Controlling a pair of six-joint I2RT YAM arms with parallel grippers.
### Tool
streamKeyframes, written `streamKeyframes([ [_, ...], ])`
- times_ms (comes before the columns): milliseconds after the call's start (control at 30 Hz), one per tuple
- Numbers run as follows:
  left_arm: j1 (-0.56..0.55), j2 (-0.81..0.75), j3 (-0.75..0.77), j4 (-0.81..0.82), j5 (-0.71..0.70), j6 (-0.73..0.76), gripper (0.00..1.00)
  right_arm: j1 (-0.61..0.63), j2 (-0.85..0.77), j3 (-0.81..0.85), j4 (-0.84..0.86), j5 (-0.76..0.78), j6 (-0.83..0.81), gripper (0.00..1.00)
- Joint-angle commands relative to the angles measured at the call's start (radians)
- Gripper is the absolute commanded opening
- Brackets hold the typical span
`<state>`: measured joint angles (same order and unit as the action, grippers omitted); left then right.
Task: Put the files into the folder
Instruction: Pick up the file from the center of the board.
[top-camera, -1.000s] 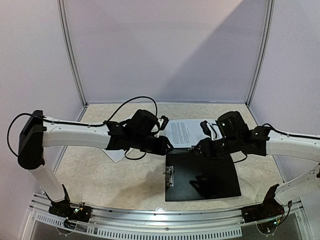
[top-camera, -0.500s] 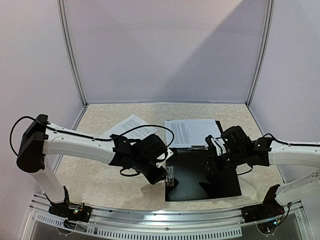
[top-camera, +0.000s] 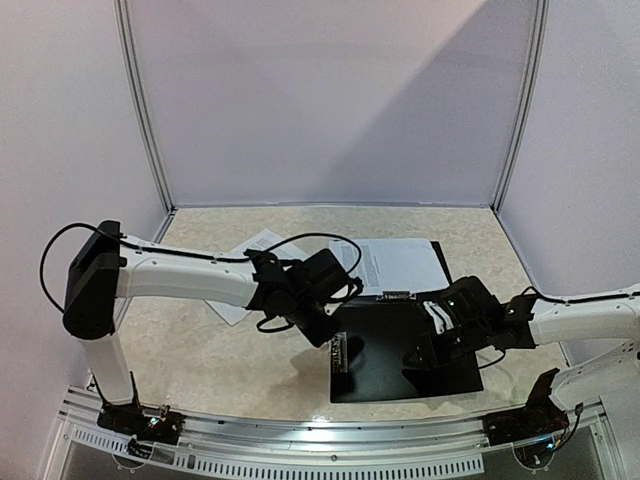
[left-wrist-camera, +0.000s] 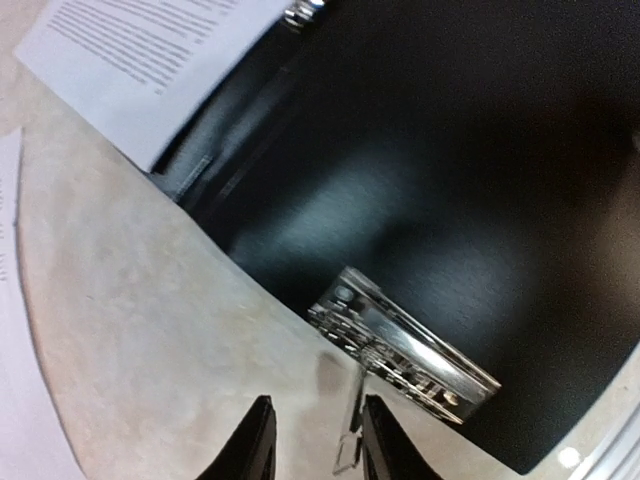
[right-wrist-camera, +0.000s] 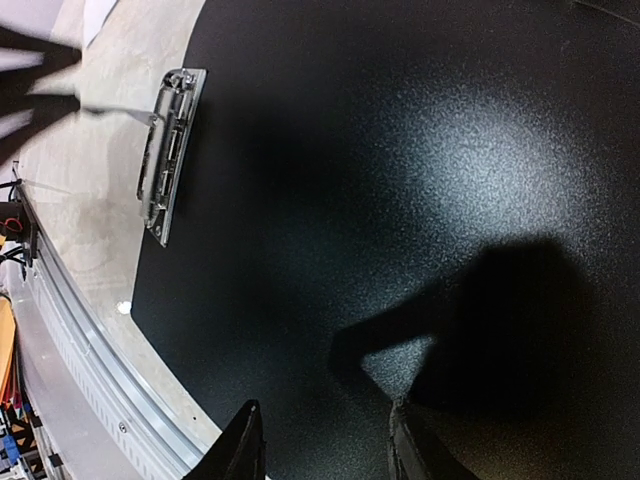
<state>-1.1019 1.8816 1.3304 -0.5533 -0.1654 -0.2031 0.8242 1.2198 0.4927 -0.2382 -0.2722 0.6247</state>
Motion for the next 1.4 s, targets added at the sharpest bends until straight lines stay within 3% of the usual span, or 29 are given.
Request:
streamKeyframes([
  [0,0.103,0.078,0.088,-0.052,-0.067,0.065,0.30,-0.001,-0.034,-0.026,0.009,0.005,0.010,0.41],
  [233,0.166,0.263,0.363,-0.064,-0.007,0.077,0.30,-0.001,-0.083,-0.067,0.017,0.019,0.025,0.42],
  [333,0.171,0.262,0.411,-0.094,-0.047,0.059,0.31,-0.001,-0.099,-0.077,0.014,0.015,0.032,0.43],
  [433,0.217,0.193,0.352,-0.087,-0.075,0.015,0.42,-0.001,-0.125,-0.082,0.026,0.009,0.028,0.45],
  [533,0.320,0.090,0.223,-0.048,-0.016,-0.056,0.56,0.000,-0.134,-0.070,0.054,0.006,0.028,0.47],
  [733,0.556,-0.041,0.048,0.049,0.069,-0.089,0.62,0.005,-0.078,-0.016,0.103,0.027,0.051,0.49],
  [867,0.667,-0.004,0.084,0.104,0.054,-0.057,0.64,0.028,0.026,0.046,0.188,0.054,0.076,0.51],
  [967,0.734,0.070,0.132,0.151,0.108,-0.043,0.65,0.067,0.129,0.171,0.212,0.155,0.108,0.51],
  [1000,0.753,0.096,0.155,0.153,0.115,-0.047,0.70,0.085,0.177,0.199,0.259,0.184,0.132,0.51],
  [1133,0.812,0.172,0.197,0.168,0.136,-0.078,0.69,0.147,0.349,0.367,0.369,0.264,0.203,0.52],
  [1367,0.854,0.123,0.085,0.263,0.168,-0.084,0.69,0.160,0.690,0.630,0.469,0.189,0.289,0.54],
])
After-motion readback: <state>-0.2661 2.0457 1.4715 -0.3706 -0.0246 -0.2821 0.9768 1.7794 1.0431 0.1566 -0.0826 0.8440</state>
